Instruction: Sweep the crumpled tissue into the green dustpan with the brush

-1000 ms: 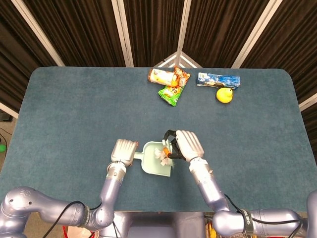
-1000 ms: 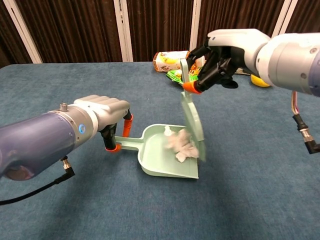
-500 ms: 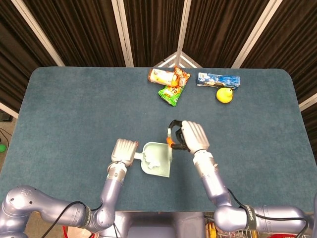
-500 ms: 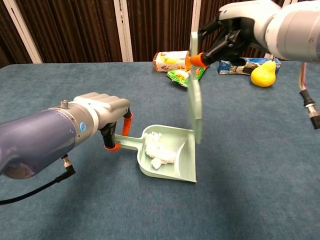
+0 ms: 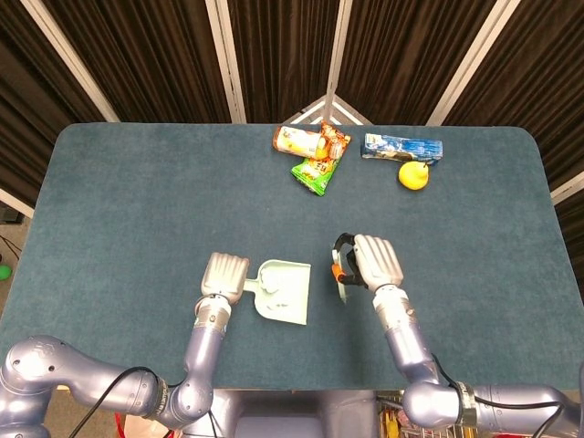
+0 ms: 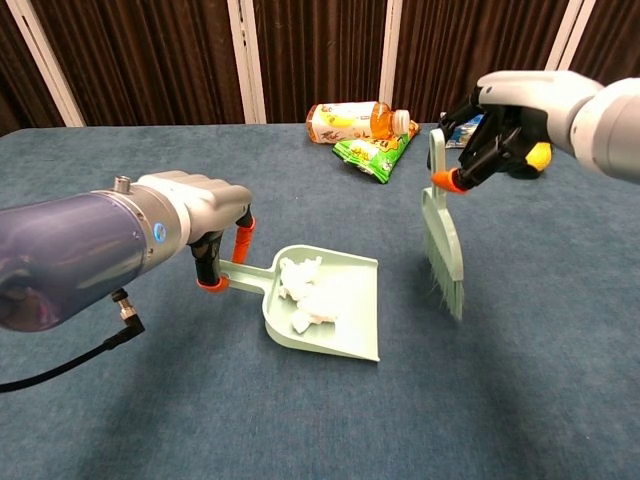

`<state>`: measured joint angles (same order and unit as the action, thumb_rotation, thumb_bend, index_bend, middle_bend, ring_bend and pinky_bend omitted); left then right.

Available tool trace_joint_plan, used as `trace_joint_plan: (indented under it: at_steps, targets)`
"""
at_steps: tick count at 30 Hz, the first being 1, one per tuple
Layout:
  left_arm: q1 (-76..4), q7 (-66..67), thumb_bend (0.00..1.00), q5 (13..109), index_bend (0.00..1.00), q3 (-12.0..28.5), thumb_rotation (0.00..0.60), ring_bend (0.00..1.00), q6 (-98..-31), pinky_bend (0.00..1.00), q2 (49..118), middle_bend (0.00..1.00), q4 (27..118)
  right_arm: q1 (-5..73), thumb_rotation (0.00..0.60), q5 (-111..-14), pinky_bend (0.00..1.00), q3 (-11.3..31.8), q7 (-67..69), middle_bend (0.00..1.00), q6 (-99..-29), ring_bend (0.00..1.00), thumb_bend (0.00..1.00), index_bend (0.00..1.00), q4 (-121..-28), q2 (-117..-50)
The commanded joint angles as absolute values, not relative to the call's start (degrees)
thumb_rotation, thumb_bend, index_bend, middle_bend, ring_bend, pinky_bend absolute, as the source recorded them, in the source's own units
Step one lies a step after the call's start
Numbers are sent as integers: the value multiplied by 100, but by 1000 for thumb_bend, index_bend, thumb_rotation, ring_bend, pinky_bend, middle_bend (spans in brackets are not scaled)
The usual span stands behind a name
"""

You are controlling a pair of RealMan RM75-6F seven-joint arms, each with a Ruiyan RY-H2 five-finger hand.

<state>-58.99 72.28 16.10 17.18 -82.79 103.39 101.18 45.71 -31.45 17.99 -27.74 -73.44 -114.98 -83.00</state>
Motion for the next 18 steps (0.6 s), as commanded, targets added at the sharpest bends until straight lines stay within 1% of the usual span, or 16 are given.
trace_joint_plan:
  at_steps: [1, 10, 18]
  targets:
    - [-5904, 7216, 607, 1604, 650, 1705, 600, 1000, -8288, 949, 10338, 1000, 10111, 4584, 600, -3124, 874, 1790, -2768, 911, -7351, 922, 644, 873, -11570, -8388]
    - [-5917, 7137, 607, 1596, 651, 1666, 600, 1000, -8269, 949, 10409, 1000, 10039, 4793, 600, -2929, 874, 1978, -2837, 910, -7483, 922, 644, 874, -11855, -8817]
    - [-5923, 7070, 607, 1605, 650, 1643, 600, 1000, -8243, 950, 10457, 1000, 10002, 4985, 600, -2261, 874, 2465, -2690, 911, -7553, 922, 647, 873, -12030, -9088]
